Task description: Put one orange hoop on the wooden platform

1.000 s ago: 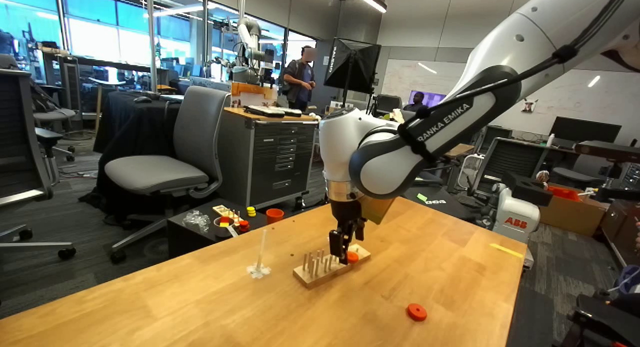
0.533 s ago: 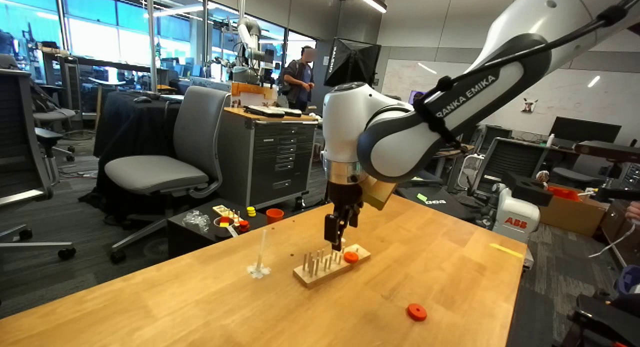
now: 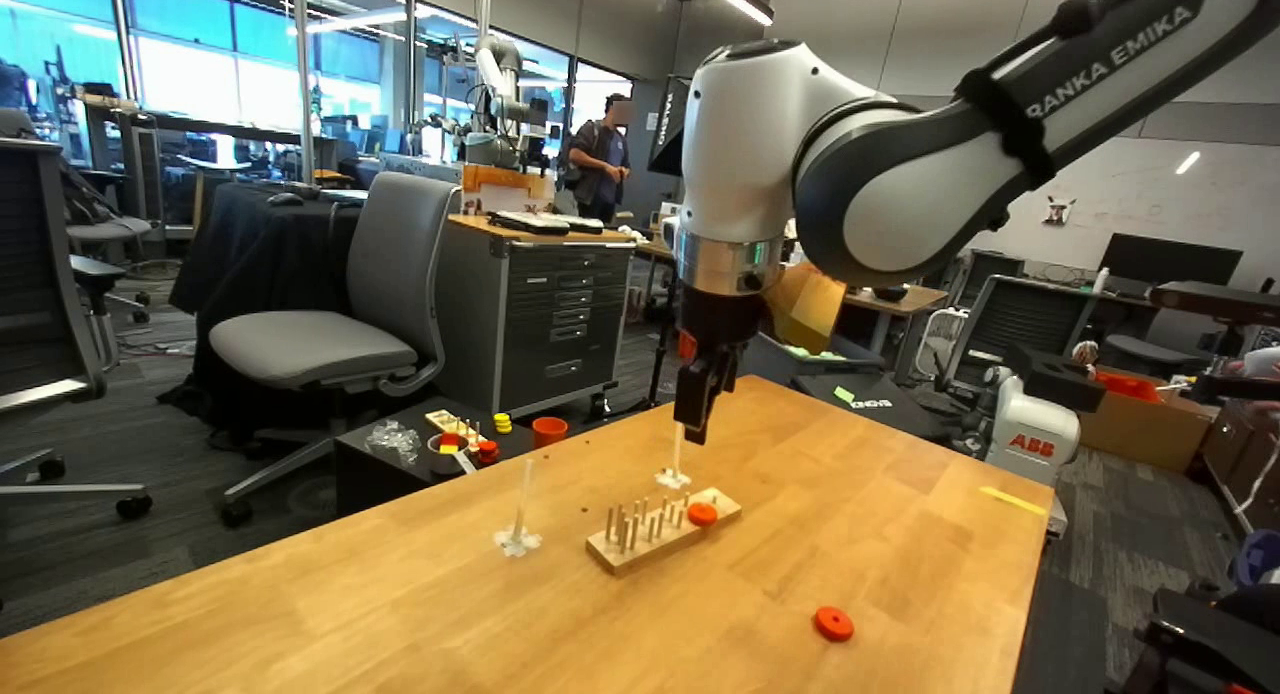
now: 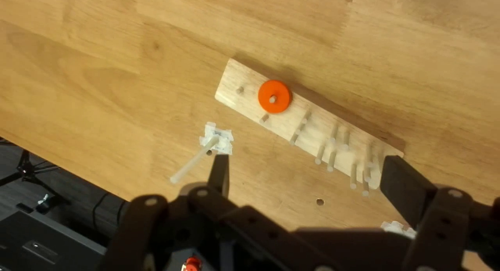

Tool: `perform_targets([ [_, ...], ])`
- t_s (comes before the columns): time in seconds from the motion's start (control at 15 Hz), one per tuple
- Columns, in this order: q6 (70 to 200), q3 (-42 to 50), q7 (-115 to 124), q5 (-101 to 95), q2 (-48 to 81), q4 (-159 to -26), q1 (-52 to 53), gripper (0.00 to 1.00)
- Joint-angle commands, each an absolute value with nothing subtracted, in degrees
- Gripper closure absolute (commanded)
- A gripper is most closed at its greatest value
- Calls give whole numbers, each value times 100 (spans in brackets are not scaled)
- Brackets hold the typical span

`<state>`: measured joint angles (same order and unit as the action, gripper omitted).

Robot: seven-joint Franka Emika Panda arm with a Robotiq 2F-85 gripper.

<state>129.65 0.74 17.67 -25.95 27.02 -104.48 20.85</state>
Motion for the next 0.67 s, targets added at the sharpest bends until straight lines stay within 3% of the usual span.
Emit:
perform_targets([
  [0.0,12888,-33,1796,-2645,2608,-10497,2011,0],
  [0.6,12872,-43,1809,-2654,2525,-10626,2006,0],
])
